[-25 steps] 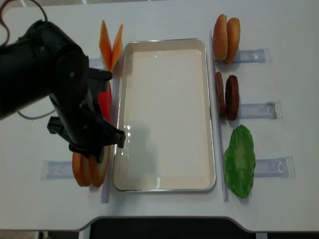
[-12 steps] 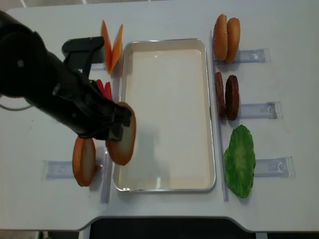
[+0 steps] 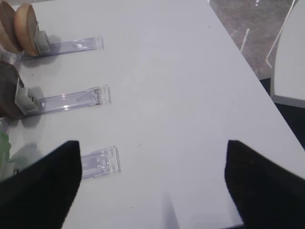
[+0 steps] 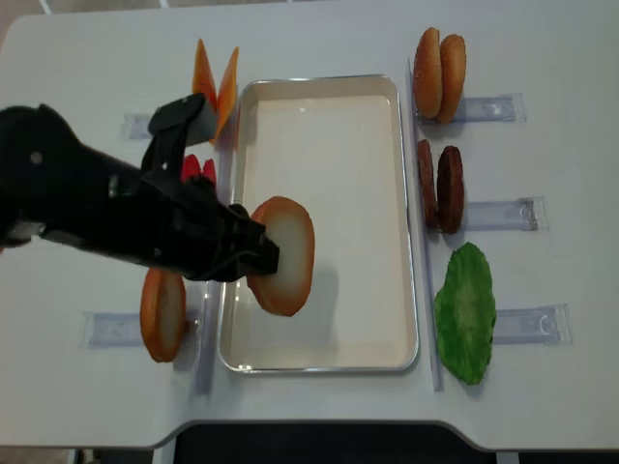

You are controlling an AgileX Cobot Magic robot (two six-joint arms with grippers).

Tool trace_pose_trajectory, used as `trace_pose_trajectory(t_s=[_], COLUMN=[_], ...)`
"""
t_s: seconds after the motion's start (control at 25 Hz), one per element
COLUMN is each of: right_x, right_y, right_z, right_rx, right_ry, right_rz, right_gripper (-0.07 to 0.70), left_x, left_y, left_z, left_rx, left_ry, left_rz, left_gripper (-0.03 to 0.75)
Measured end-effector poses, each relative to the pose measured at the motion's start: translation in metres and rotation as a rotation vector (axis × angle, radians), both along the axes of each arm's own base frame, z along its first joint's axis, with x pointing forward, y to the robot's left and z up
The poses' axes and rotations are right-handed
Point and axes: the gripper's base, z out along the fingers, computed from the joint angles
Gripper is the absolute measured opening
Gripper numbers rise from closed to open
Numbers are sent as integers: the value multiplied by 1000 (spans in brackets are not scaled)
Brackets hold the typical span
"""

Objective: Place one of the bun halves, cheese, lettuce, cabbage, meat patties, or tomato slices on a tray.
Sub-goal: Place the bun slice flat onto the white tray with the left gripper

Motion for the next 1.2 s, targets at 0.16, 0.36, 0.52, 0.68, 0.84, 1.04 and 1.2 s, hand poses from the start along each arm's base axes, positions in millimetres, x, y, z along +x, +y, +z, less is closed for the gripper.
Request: trace_pose_trajectory(t_s=[0.16,0.36,0.52,0.68,0.84,1.04,1.2], right_x=[0,0,0,0,0,0,0], right_y=[0,0,0,0,0,0,0], right_z=[0,0,0,0,0,0,0], right_rx=[0,0,0,0,0,0,0], right_ry=[0,0,0,0,0,0,0], right_rz=[0,0,0,0,0,0,0], right_gripper=[581,581,581,581,581,581,581], left_x=[1,9,18,29,36,40,43], left_y=[8,8,6,9,8,3,1], left_z=[-15,-31,-45,-57,-65,-80,-97], left_rx=[-52,-113,-130,-172,-217,-269,-271], left_ry=[-20,-21,-1,17,24,69,117], left_rz=[-7,-20,-24,-12,-12,-33,-18], left_gripper=[139,139,139,139,139,139,139])
